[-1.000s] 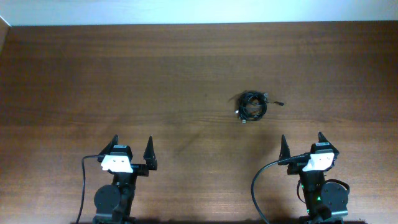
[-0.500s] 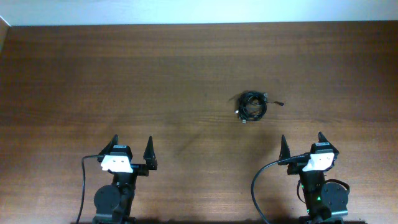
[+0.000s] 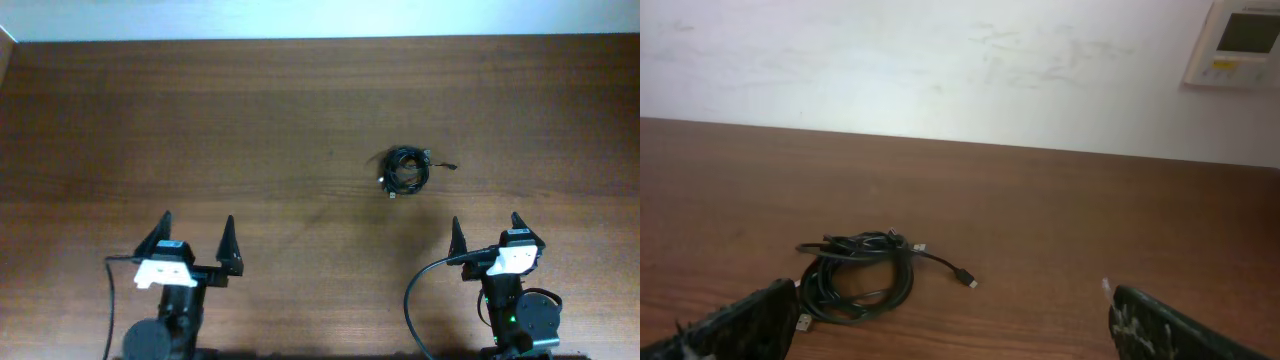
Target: Untangle cables
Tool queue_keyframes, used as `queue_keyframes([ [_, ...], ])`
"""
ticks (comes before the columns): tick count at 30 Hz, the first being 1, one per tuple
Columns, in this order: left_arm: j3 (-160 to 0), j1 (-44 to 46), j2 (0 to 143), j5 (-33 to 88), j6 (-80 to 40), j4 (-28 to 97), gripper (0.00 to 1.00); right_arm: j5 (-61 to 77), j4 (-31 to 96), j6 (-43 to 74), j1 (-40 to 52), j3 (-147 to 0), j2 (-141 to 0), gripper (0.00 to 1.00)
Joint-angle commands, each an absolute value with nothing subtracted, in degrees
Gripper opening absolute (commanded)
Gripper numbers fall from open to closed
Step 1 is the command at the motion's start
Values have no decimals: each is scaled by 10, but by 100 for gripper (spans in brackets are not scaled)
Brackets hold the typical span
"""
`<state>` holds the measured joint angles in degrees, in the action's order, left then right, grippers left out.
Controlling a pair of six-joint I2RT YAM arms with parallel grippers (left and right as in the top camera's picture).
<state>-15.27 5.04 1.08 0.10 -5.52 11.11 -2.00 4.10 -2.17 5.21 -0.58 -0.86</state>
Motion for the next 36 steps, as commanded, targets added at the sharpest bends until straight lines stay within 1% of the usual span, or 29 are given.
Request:
queue_keyframes([
  [1, -218, 52, 20, 9, -46, 131, 99, -15, 46, -26, 48, -3, -5, 98],
  [5, -252, 52, 20, 9, -46, 134, 99, -15, 46, -26, 48, -3, -5, 99],
  [9, -252, 52, 20, 9, -46, 172, 99, -15, 46, -26, 48, -3, -5, 99],
  [18, -252, 52, 20, 9, -46, 350, 99, -15, 46, -26, 48, -3, -5, 99],
  [21, -252, 52, 20, 9, -46, 352, 99, -15, 46, -26, 48, -3, -5, 98],
  [26, -269, 52, 41, 67, -55, 304, 99, -15, 46, -26, 48, -3, -5, 99],
  [29, -366, 52, 166, 97, -64, 323, 99, -15, 46, -26, 48, -3, -5, 98],
  [31, -468, 52, 291, 143, -63, 368, 99, -15, 46, -26, 48, -3, -5, 98],
  [33, -625, 52, 452, 184, -34, 469, 99, -15, 46, -26, 48, -3, -5, 99],
  [34, -683, 52, 505, 195, -23, 509, 99, -15, 46, -26, 48, -3, -5, 99],
  [36, -858, 56, 656, 206, -14, 629, 99, -15, 46, -26, 48, -3, -5, 98],
])
